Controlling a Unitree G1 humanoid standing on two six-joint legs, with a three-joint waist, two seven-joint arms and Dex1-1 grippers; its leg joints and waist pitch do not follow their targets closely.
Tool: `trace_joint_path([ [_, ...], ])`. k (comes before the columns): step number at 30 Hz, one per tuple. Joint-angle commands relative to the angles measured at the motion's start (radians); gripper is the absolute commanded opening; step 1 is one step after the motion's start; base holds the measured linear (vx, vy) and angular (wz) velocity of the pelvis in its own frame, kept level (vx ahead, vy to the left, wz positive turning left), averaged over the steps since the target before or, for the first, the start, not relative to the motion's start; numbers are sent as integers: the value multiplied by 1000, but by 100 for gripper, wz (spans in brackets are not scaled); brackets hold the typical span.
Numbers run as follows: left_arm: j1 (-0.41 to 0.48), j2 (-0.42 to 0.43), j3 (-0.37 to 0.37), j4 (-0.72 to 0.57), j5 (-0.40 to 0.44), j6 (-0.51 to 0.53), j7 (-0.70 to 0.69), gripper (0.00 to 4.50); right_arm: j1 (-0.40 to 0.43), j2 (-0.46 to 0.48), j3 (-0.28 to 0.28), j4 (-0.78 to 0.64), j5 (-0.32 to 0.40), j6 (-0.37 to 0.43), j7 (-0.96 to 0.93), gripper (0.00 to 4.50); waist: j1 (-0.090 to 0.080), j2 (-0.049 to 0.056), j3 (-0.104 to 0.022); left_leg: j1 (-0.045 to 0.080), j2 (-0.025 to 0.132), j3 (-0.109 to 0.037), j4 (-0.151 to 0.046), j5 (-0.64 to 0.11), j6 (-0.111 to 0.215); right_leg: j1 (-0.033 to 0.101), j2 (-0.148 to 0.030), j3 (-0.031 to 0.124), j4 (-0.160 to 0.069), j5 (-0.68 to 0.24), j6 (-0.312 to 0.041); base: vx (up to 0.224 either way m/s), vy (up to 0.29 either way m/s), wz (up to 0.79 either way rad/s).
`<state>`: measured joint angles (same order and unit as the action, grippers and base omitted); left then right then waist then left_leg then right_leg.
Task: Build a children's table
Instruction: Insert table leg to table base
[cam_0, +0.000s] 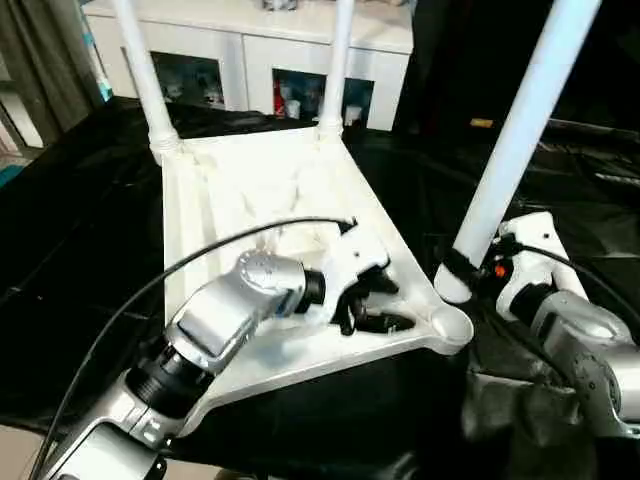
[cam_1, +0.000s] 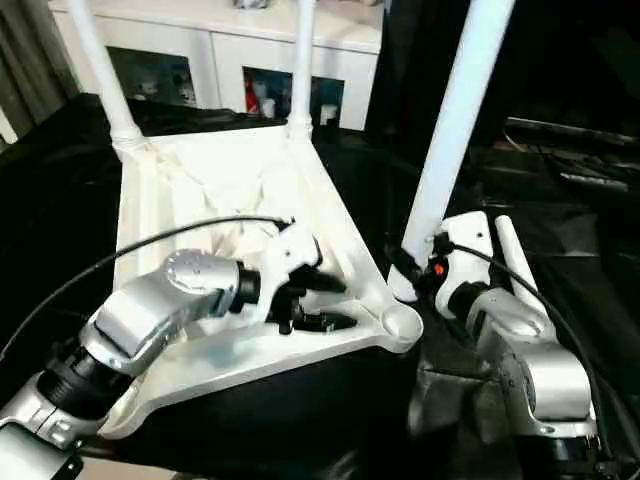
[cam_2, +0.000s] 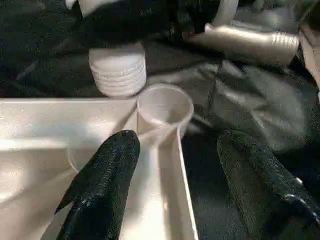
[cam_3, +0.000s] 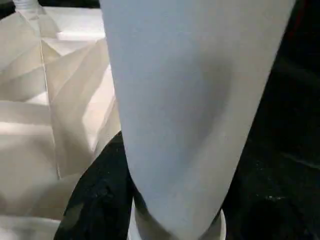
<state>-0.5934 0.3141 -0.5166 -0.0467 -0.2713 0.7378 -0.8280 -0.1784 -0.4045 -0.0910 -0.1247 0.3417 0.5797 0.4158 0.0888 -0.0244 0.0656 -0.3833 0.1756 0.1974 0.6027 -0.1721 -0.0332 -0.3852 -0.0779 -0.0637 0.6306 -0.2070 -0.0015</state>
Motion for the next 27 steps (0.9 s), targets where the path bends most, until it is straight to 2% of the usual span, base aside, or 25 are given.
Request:
trace_joint_path([
  [1, -10, 11, -35, 6, 70, 31, 29, 299, 2, -11, -5, -41, -4, 13, -7, 191, -1, -5, -70, 21, 54, -28, -69, -171, -20, 40, -69, 52, -86, -199, -165, 0, 0, 0],
  [2, -10, 12, -37, 7, 74, 32, 30, 271, 2, -11, -5, -42, -4, 14, -7, 191, -1, -3, -70, 21, 54, -29, -69, -169, -20, 40, -69, 52, -85, -198, -161, 0, 0, 0],
  [7, -14, 35, -78, 70, 158, 4, 84, 258, 5, -10, -3, -50, -6, 21, -7, 191, -2, -1, -71, 23, 52, -29, -69, -178, -22, 38, -68, 52, -88, -201, -153, 0, 0, 0],
  [8, -14, 38, -80, 75, 159, 3, 83, 224, 5, -10, -2, -50, -7, 21, -6, 191, -2, 0, -71, 23, 53, -30, -70, -178, -23, 38, -69, 52, -88, -198, -155, 0, 0, 0],
  [12, -11, 62, -102, 106, 200, -32, 73, 226, 9, -13, 0, -49, -9, 19, -4, 191, -1, 1, -72, 23, 54, -30, -71, -182, -24, 38, -70, 52, -87, -190, -166, 0, 0, 0],
  [13, -12, 68, -107, 117, 214, -44, 70, 204, 9, -13, 1, -51, -9, 19, -3, 191, -1, 1, -71, 22, 54, -30, -71, -183, -23, 38, -69, 52, -88, -192, -164, 0, 0, 0],
  [15, -16, 85, -120, 141, 238, -79, 59, 178, 8, -11, 2, -55, -6, 21, -1, 191, -1, -1, -71, 22, 53, -30, -71, -184, -23, 38, -70, 52, -88, -195, -160, 0, 0, 0],
  [17, -19, 106, -124, 160, 256, -121, 42, 187, 6, -12, 4, -55, -7, 20, 2, 191, 0, 2, -71, 23, 53, -31, -72, -190, -24, 36, -71, 52, -89, -204, -158, 0, 0, 0],
  [20, -22, 135, -111, 188, 264, -178, 21, 138, 3, -12, 5, -51, -8, 18, 2, 191, -1, 0, -70, 23, 53, -32, -73, -203, -31, 36, -72, 52, -89, -217, -158, 0, 0, 0],
  [22, -23, 182, -117, 211, 286, -302, -32, 144, 1, -11, 6, -48, -9, 16, 3, 191, -1, 3, -70, 24, 54, -32, -74, -209, -32, 34, -73, 52, -90, -222, -158, 0, 0, 0],
  [23, -23, 187, -118, 213, 287, -315, -41, 142, 1, -11, 6, -48, -9, 16, 3, 191, -1, 3, -69, 23, 54, -34, -75, -212, -31, 35, -74, 52, -93, -229, -154, 0, 0, 0],
  [24, -24, 208, -108, 227, 290, -359, -57, 100, 0, -10, 7, -48, -8, 15, 3, 191, -2, 2, -70, 22, 54, -33, -75, -214, -33, 35, -73, 52, -91, -228, -152, 0, 0, 0],
  [27, -34, 242, -71, 267, 286, -401, -75, 93, 1, -6, 9, -47, -7, 13, 6, 191, -3, 6, -70, 28, 55, -32, -76, -225, -44, 30, -73, 53, -86, -225, -159, 0, 0, 0],
])
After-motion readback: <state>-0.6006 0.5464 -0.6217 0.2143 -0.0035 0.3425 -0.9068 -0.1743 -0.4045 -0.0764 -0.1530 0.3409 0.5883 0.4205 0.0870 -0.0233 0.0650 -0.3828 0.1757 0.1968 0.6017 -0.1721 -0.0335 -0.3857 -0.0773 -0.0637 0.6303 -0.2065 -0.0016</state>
